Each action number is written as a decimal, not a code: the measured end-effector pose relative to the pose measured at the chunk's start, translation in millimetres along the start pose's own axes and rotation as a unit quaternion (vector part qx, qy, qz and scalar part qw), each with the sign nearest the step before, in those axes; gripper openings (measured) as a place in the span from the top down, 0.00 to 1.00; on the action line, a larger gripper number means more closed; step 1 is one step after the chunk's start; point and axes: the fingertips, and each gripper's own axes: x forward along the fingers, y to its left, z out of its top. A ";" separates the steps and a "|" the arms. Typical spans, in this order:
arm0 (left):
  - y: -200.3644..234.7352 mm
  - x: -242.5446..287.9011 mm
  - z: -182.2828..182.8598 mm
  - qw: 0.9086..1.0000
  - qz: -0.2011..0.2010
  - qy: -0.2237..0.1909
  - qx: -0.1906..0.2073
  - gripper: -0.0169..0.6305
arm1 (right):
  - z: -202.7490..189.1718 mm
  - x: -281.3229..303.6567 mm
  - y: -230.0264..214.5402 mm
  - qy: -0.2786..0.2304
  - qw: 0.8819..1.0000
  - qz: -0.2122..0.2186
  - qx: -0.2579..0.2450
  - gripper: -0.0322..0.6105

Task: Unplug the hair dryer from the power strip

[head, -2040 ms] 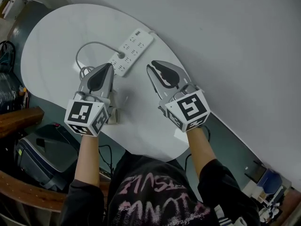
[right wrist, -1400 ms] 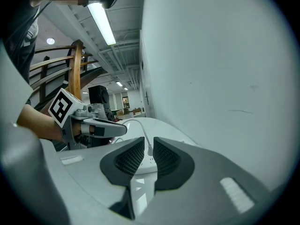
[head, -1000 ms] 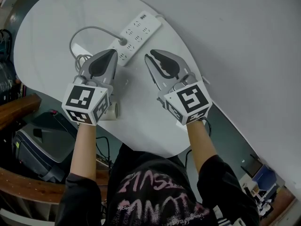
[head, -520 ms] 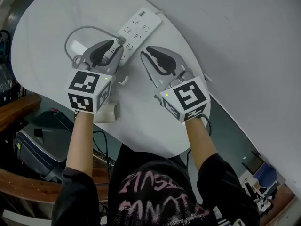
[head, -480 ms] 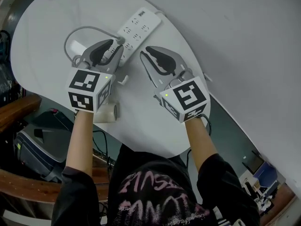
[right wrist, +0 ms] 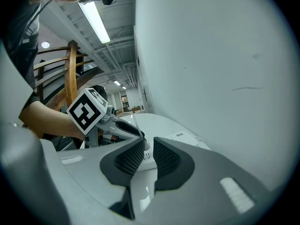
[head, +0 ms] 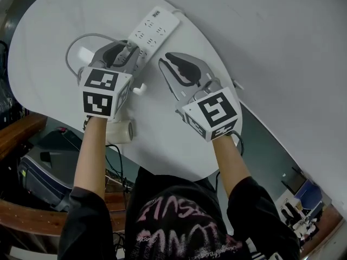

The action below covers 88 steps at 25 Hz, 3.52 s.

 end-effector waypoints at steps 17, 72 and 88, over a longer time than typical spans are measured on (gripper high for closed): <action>2.3 7.4 -4.3 0.998 0.019 0.042 0.033 0.86 | 4.1 0.0 -4.8 -0.001 1.000 0.001 0.000 0.85; 2.4 9.7 -5.1 0.998 -0.017 0.060 0.016 0.86 | -40.9 93.5 -18.0 0.206 0.969 0.027 -0.136 0.86; 0.9 8.5 -3.1 0.997 -0.023 0.068 0.040 0.88 | -40.0 93.5 -20.6 0.202 0.971 0.022 -0.126 0.84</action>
